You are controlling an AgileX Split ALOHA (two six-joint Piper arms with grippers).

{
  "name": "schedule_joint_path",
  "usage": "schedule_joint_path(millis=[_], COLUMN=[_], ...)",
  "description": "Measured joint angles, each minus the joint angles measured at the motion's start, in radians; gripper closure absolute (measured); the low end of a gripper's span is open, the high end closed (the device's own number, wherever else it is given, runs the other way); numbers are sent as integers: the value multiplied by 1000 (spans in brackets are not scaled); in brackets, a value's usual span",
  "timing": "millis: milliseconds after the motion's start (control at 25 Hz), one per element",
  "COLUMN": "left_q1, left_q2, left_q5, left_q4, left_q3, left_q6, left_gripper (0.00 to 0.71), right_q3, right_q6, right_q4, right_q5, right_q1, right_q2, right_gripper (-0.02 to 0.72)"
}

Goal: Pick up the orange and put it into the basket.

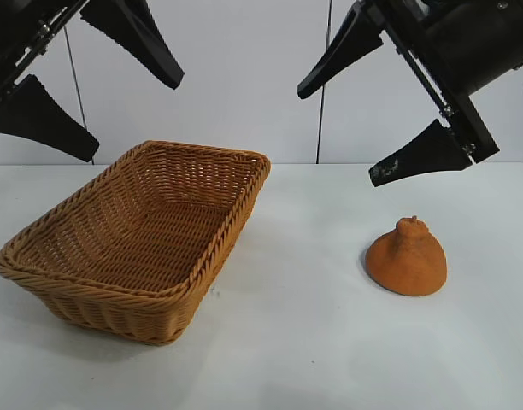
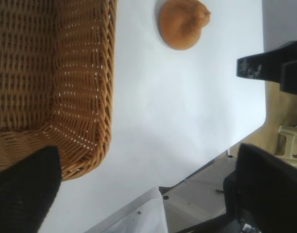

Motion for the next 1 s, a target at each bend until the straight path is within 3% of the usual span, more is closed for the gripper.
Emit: schedule_joint_path(millis=[1000], left_q1=[0], left_q2=[0], left_q5=[-8], left_q4=[0], left_q3=[0], left_q6=[0], left_gripper=[17], right_q3=[0], right_q6=[0], right_q4=[15], right_q5=[-1], right_q1=[0], right_q2=[0], right_gripper=[10])
